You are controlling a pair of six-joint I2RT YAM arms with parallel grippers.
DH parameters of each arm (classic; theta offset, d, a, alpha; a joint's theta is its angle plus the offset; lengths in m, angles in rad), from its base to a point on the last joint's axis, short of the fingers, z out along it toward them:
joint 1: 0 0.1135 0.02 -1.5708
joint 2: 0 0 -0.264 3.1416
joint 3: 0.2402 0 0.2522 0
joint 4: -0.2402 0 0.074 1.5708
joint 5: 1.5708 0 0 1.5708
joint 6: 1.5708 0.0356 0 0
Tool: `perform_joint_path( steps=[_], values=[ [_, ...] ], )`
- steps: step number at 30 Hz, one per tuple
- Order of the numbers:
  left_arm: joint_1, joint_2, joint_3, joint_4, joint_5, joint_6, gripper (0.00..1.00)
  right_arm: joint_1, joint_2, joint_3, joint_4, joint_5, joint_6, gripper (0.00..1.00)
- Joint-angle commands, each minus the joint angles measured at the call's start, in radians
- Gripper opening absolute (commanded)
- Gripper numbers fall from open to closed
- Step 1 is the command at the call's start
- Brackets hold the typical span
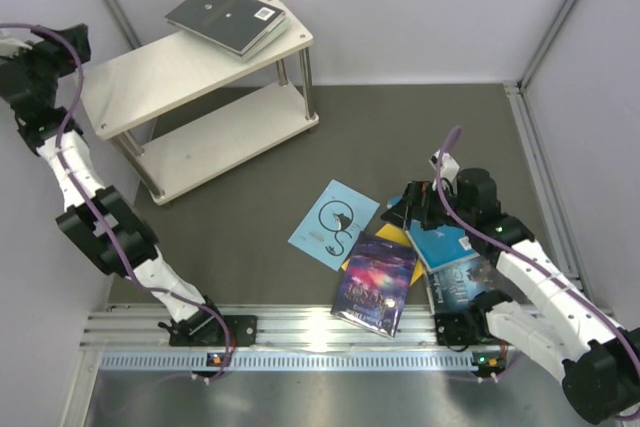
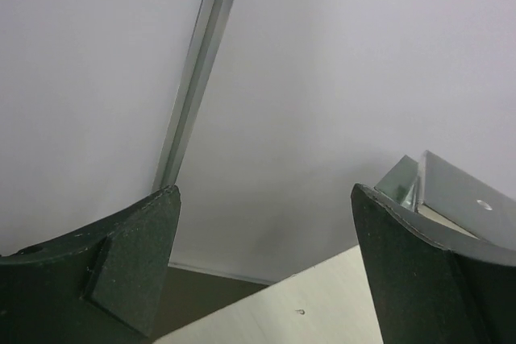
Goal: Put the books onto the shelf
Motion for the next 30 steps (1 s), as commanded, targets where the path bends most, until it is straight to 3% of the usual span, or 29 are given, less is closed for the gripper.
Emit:
perform_joint_path(
  steps=[1,5,9,10,14,17,18,19,21,22,23,26,28,30],
  values=[
    [0.158,0.08,0.051,0.192,0.047,-0.191,0.93,-0.009,0.001,0.059,0.001,0.001,-0.026,1.0],
    [0.258,0.18,0.086,0.393,0.09,-0.462,0.94,-0.007,0.024,0.031,0.044,0.003,0.012,1.0],
    [0.301,0.231,0.057,0.589,0.083,-0.635,0.95,0.002,0.048,0.028,0.072,0.006,0.038,1.0],
    [0.302,0.237,0.052,0.606,0.082,-0.656,0.99,0.003,0.053,0.034,0.068,0.007,0.037,1.0],
    [0.295,0.163,-0.085,0.751,0.073,-0.787,0.99,0.017,0.058,0.051,0.076,0.046,0.028,1.0],
    [0.246,0.016,-0.179,0.715,0.053,-0.721,0.99,0.028,0.091,0.056,0.111,0.053,0.032,1.0],
    [0.229,-0.071,-0.225,0.68,0.05,-0.681,0.99,0.035,0.123,0.059,0.117,0.059,0.037,1.0],
    [0.186,-0.116,-0.239,0.537,0.048,-0.637,0.99,0.045,0.142,0.064,0.122,0.067,0.046,1.0],
    [0.134,-0.25,-0.271,0.377,0.027,-0.459,0.99,0.077,0.188,0.082,0.125,0.102,0.054,1.0],
    [0.076,-0.295,-0.286,0.23,0.001,-0.398,0.99,0.088,0.199,0.088,0.125,0.113,0.057,1.0],
    [0.041,-0.338,-0.3,0.151,-0.022,-0.274,0.99,0.104,0.208,0.099,0.119,0.134,0.061,1.0],
    [-0.101,-0.449,-0.307,-0.105,-0.068,-0.09,0.99,0.131,0.232,0.117,0.09,0.179,0.071,1.0],
    [-0.235,-0.513,-0.287,-0.271,-0.12,0.025,0.99,0.166,0.246,0.148,0.029,0.261,0.063,1.0],
    [-0.321,-0.586,-0.303,-0.44,-0.171,0.17,0.99,0.256,0.262,0.215,-0.111,0.45,0.068,1.0]
  ],
)
